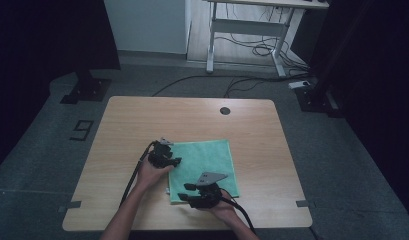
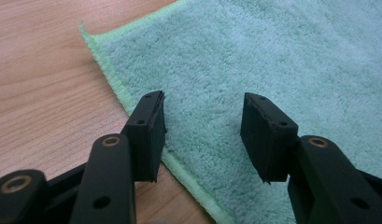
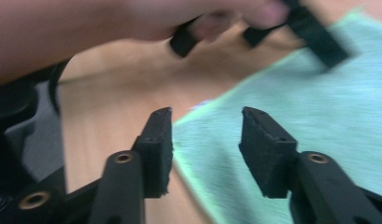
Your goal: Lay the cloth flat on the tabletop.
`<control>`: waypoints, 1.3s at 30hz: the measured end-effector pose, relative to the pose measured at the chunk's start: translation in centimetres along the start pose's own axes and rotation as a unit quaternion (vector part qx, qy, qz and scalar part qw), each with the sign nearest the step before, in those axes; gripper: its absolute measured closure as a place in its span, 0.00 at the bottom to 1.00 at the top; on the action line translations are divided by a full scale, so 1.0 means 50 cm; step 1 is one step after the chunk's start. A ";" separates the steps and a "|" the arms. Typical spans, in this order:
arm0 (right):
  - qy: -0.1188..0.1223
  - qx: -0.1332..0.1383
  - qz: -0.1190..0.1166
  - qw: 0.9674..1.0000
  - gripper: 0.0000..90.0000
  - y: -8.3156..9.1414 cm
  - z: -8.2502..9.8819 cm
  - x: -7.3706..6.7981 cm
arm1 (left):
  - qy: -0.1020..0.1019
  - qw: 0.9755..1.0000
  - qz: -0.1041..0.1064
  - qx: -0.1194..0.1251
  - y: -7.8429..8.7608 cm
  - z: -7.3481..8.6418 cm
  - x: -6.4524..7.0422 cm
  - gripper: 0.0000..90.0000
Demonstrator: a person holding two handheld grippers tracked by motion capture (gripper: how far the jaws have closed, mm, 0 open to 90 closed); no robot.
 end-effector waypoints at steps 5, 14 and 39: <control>-0.006 0.004 0.078 0.997 0.52 0.042 -0.007 0.080 | -0.005 1.000 -0.007 0.004 -0.001 0.002 0.003 0.55; -0.024 -0.068 0.173 0.982 0.47 0.036 0.040 0.187 | -0.026 1.000 -0.016 -0.006 -0.006 -0.003 0.005 0.55; -0.058 -0.031 0.208 0.976 0.48 0.063 -0.006 0.245 | -0.067 0.997 0.021 0.019 0.057 0.055 0.106 0.54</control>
Point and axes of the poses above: each handheld gripper's, and its own axes: y roughly backward along the jaws, z roughly out of its underside, x roughly to its right, the point moved 6 cm from there along -y, roughly forward along the jaws, and after that the axes turned 6 degrees about x, right-handed, at the moved point
